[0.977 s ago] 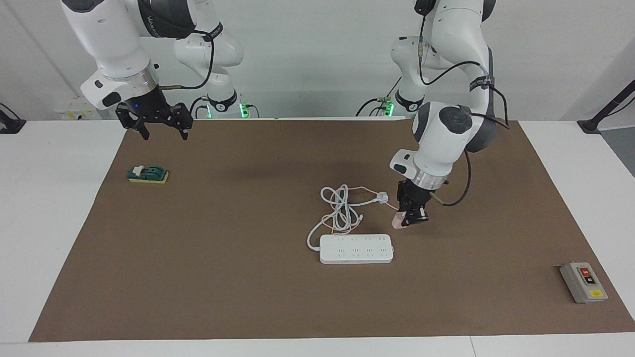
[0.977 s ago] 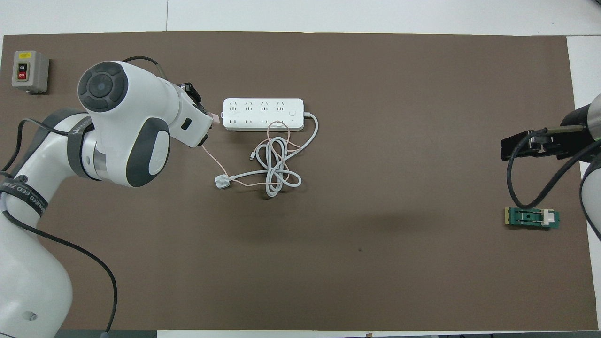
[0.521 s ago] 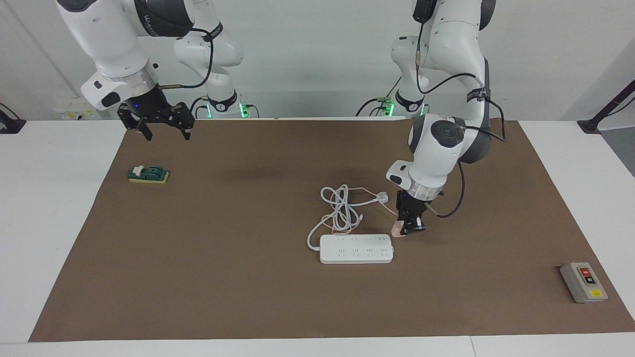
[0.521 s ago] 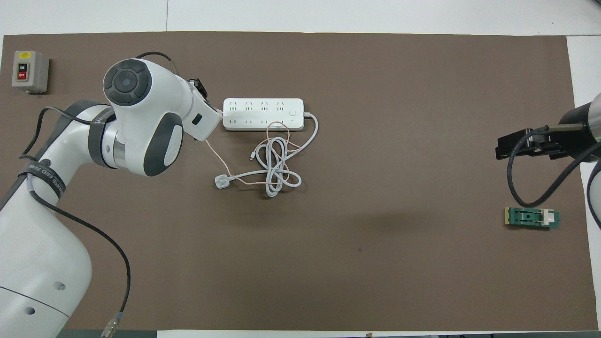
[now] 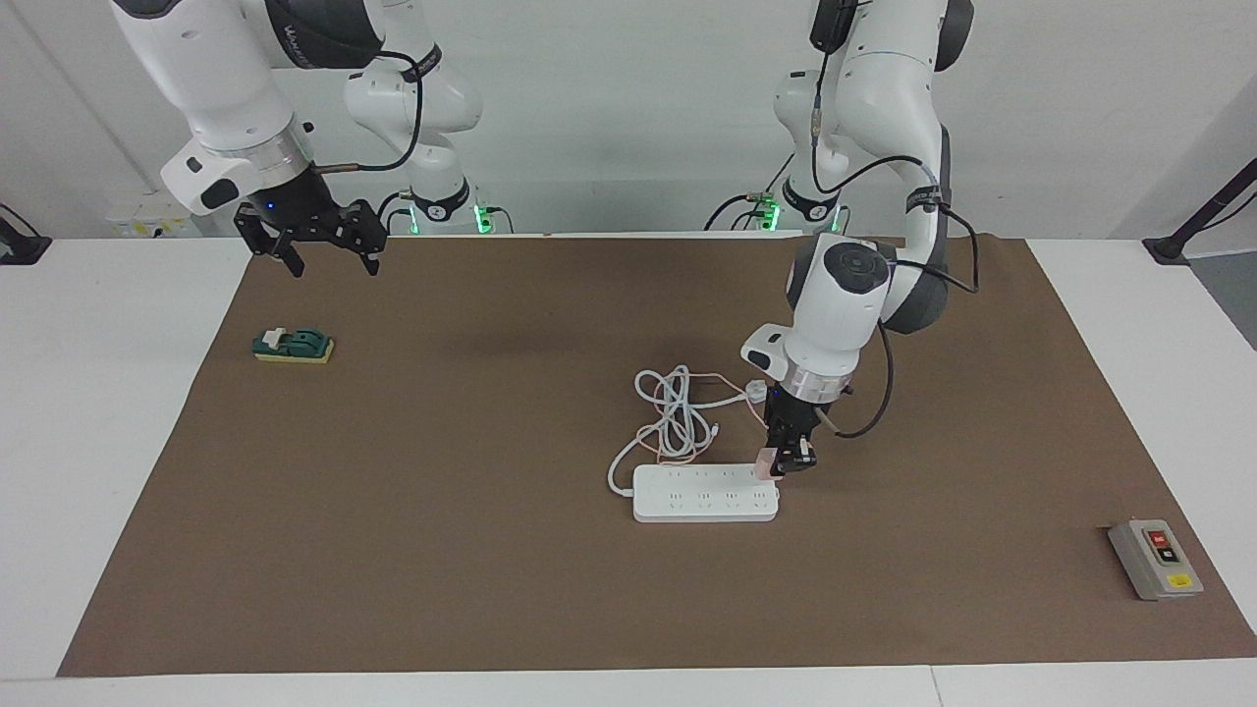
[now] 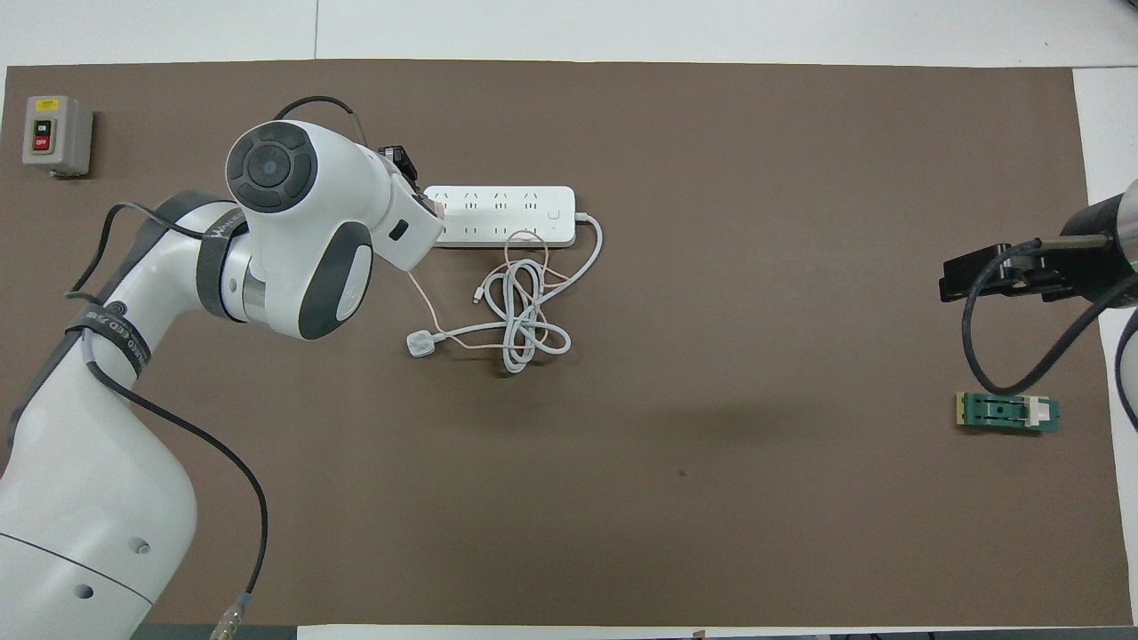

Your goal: Plug charger into power strip

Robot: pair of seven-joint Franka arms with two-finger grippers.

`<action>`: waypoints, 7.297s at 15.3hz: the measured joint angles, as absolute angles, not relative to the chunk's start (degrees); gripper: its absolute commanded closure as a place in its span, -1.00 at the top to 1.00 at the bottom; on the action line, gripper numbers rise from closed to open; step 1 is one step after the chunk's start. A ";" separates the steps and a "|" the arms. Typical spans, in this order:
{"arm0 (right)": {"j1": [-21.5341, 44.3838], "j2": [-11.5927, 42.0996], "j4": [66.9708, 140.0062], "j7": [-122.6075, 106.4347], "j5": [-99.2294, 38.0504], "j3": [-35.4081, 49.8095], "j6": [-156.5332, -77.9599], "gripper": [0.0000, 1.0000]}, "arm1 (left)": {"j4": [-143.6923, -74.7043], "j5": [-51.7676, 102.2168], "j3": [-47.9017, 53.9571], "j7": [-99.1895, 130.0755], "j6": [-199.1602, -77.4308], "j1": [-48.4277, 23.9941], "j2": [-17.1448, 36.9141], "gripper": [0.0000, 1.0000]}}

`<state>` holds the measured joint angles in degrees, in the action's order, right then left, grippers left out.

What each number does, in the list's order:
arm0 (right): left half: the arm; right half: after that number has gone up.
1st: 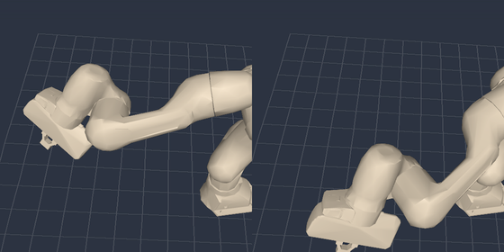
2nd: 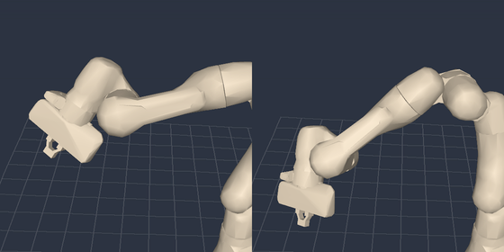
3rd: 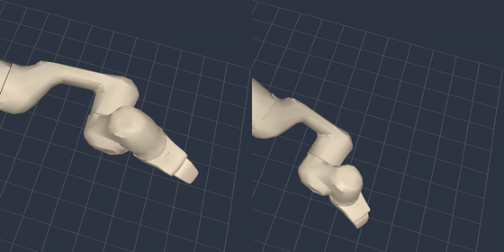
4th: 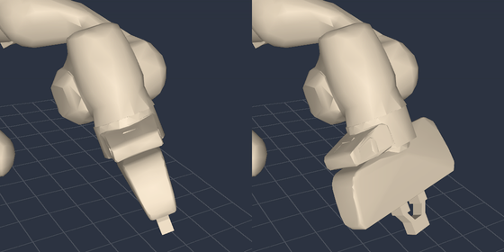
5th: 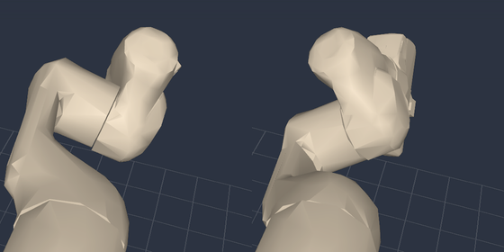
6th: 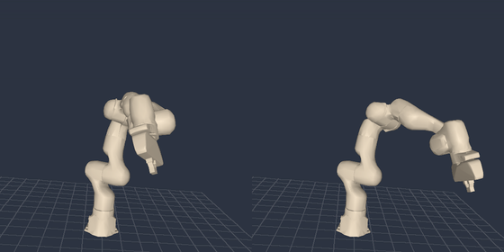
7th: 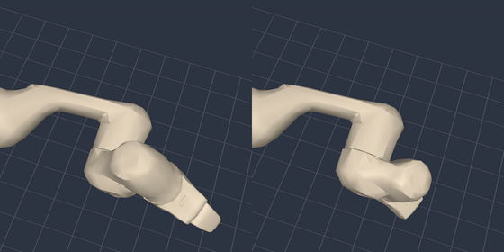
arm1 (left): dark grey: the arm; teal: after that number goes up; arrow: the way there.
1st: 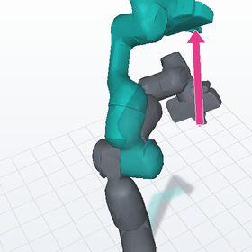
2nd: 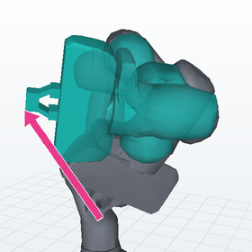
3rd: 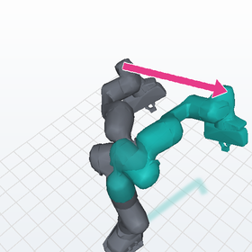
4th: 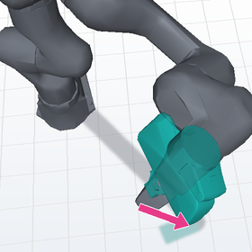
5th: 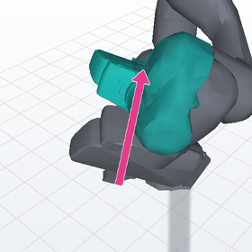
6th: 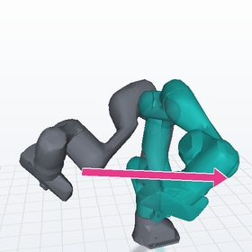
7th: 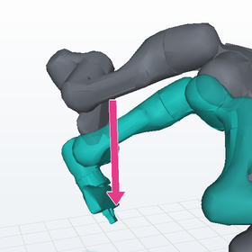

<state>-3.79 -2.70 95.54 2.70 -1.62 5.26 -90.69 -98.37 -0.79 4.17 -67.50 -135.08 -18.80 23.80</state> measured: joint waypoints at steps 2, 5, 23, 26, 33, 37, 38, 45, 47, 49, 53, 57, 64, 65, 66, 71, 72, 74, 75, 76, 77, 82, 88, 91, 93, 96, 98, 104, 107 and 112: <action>-3.79 -2.70 95.54 2.70 -1.62 5.28 -90.69 1.00 | -98.59 -0.79 4.16 -67.50 -135.08 -18.95 23.93 -1.00; -3.79 -2.70 95.58 2.70 -1.59 5.28 -90.69 1.00 | -99.33 -0.79 4.19 -67.50 -135.10 -19.44 24.01 -1.00; -4.08 -2.70 95.66 2.70 -0.57 5.26 -90.69 1.00 | -100.05 -3.43 4.17 -65.94 -135.01 -20.08 23.96 -1.00; -4.16 -2.70 95.67 2.70 -0.57 5.22 -90.68 1.00 | -100.11 -4.19 4.24 -65.67 -135.01 -20.24 23.96 -1.00; -4.15 -2.71 95.67 2.70 -0.57 5.26 -90.68 1.00 | -100.25 -5.76 4.08 -65.48 -134.93 -20.80 23.96 -1.00; -4.15 -2.72 95.67 2.70 -0.57 5.25 -90.68 1.00 | -99.90 -7.24 4.22 -65.48 -134.18 -21.06 24.10 -1.00; -4.15 -2.72 95.67 2.70 -0.57 5.25 -90.68 1.00 | -99.52 -7.23 4.22 -65.47 -133.67 -21.08 24.27 -1.00; -4.15 -2.73 95.67 2.70 -0.57 5.26 -90.68 1.00 | -96.40 -7.14 4.21 -65.38 -130.54 -21.24 26.26 -1.00; -4.15 -2.73 95.67 2.70 -0.57 5.26 -90.68 1.00 | -95.81 -7.10 4.14 -65.37 -130.38 -21.23 27.07 -1.00; -4.15 -2.73 95.67 2.70 -0.57 5.26 -90.68 1.00 | -94.39 -7.00 4.19 -65.37 -128.72 -21.24 27.76 -1.00; -4.15 -2.73 95.67 2.70 -0.57 5.25 -90.68 1.00 | -91.69 -6.84 4.30 -65.37 -125.79 -21.21 29.17 -1.00; -4.15 -2.73 95.67 2.70 -0.57 5.26 -90.68 1.00 | -82.99 -6.80 8.00 -65.40 -116.78 -18.02 34.11 -1.00; -4.15 -2.73 95.67 2.70 -0.57 5.25 -90.68 1.00 | -80.44 -6.80 10.01 -67.71 -114.62 -16.18 35.67 -1.00; -4.15 -2.74 95.67 2.70 -0.57 5.26 -90.68 1.00 | -81.21 -6.80 10.01 -67.81 -115.36 -16.14 35.25 -0.73; -4.15 -2.73 95.67 2.70 -0.57 5.25 -90.68 1.00 | -82.02 -6.80 10.00 -67.81 -116.16 -16.09 34.81 -0.38; -4.15 -2.73 95.67 2.70 -0.57 5.25 -90.68 1.00 | -84.18 -6.80 9.97 -67.31 -118.77 -15.62 35.18 1.00; -4.15 -2.74 95.67 2.70 -0.57 5.25 -90.68 1.00 | -84.10 -6.80 9.97 -66.93 -118.68 -15.15 34.79 1.00; -4.15 -2.73 95.67 2.70 -0.57 5.25 -90.68 1.00 | -83.81 -6.79 10.02 -65.80 -117.47 -13.98 32.54 1.00; -4.15 -2.74 95.67 2.70 -0.57 5.25 -90.68 1.00 | -83.72 -6.55 10.01 -65.01 -116.38 -13.45 30.73 1.00; -4.15 -2.74 95.67 2.70 -0.57 5.25 -90.68 1.00 | -83.69 -5.63 10.02 -63.74 -115.25 -12.93 28.66 1.00; -4.15 -2.74 95.67 2.70 -0.57 5.25 -90.68 1.00 | -83.69 -4.10 9.99 -62.00 -113.73 -12.34 26.65 1.00; -4.15 -2.74 95.67 2.70 -0.57 5.25 -90.68 1.00 | -83.91 4.37 9.70 -52.58 -105.01 -5.11 19.77 1.00; -4.15 -2.74 95.67 2.70 -0.57 5.25 -90.68 1.00 | -83.63 5.03 9.37 -38.46 -89.63 0.66 10.67 1.00; -4.15 -2.74 95.67 2.70 -0.57 5.25 -90.68 1.00 | -83.71 4.99 8.79 -33.34 -85.36 1.84 6.88 1.00; -4.15 -2.74 95.67 2.70 -0.57 5.25 -90.68 1.00 | -83.75 4.99 8.50 -27.59 -85.05 2.86 5.51 1.00; -4.15 -2.74 95.67 2.70 -0.57 5.25 -90.68 1.00 | -83.92 4.98 8.37 -10.84 -84.84 4.34 4.29 1.00; -4.15 -2.74 95.67 2.70 -0.57 5.25 -90.68 1.00 | -84.51 4.99 8.39 -5.10 -84.68 4.66 3.49 1.00; -4.15 -2.74 95.67 2.70 -0.57 5.25 -90.68 1.00 | -87.58 4.98 7.64 0.20 -83.75 5.91 1.94 1.00; -4.15 -2.74 95.67 2.70 -0.57 5.25 -90.69 1.00 | -88.01 2.98 7.95 1.30 -82.92 5.88 1.75 1.00; -4.15 -2.74 95.67 2.70 -0.57 5.25 -90.68 1.00 | -92.25 -1.07 8.80 1.71 -84.22 5.12 -0.57 1.00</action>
<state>-4.15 -2.74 95.67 2.70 -0.57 5.25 -90.68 -92.25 -1.07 8.80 1.71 -84.22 5.12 -0.57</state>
